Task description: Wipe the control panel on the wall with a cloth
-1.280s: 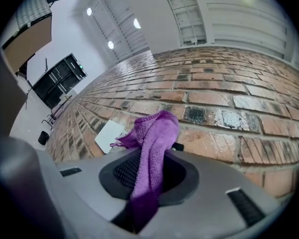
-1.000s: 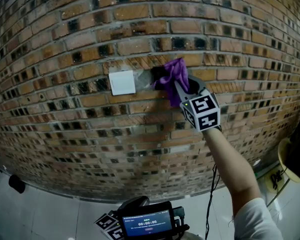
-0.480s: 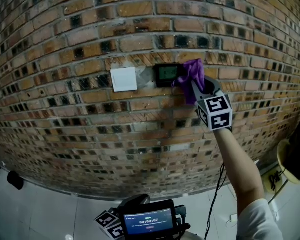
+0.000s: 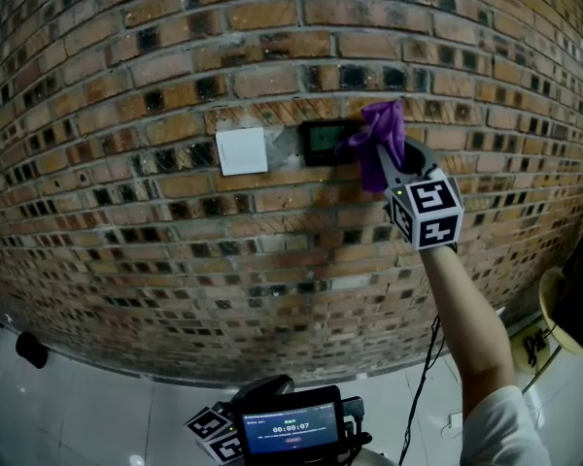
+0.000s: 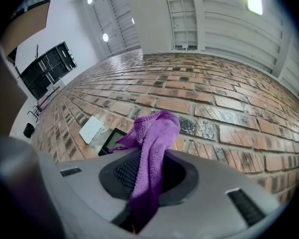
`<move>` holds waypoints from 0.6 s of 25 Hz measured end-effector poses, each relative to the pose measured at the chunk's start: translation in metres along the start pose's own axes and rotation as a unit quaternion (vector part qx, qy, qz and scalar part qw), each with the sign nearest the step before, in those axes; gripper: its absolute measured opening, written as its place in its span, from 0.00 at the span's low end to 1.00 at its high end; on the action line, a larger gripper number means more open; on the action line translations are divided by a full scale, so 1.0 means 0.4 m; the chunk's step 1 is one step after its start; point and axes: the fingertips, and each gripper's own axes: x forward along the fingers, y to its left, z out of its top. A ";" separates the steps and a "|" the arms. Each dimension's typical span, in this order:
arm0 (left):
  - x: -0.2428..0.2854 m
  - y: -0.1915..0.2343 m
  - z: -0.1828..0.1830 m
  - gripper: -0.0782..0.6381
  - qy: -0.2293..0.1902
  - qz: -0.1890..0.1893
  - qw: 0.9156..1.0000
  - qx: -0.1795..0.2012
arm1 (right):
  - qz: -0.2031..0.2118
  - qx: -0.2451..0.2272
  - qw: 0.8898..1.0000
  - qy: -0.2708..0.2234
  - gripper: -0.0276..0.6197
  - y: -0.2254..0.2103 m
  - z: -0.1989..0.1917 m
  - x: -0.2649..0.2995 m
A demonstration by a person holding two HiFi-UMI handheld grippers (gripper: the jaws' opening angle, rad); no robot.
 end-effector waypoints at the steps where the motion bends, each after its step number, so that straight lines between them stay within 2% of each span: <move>1: -0.001 -0.001 0.000 0.15 0.000 0.000 1.000 0.000 | 0.005 0.001 1.000 -0.004 0.17 0.014 0.009 0.003; 10: -0.024 0.007 0.008 0.15 -0.009 0.011 1.000 -0.001 | 0.072 0.019 0.996 -0.051 0.17 0.208 0.118 0.055; 15: -0.042 0.015 0.017 0.15 -0.019 0.022 1.000 0.000 | 0.117 0.023 0.991 -0.059 0.17 0.338 0.147 0.101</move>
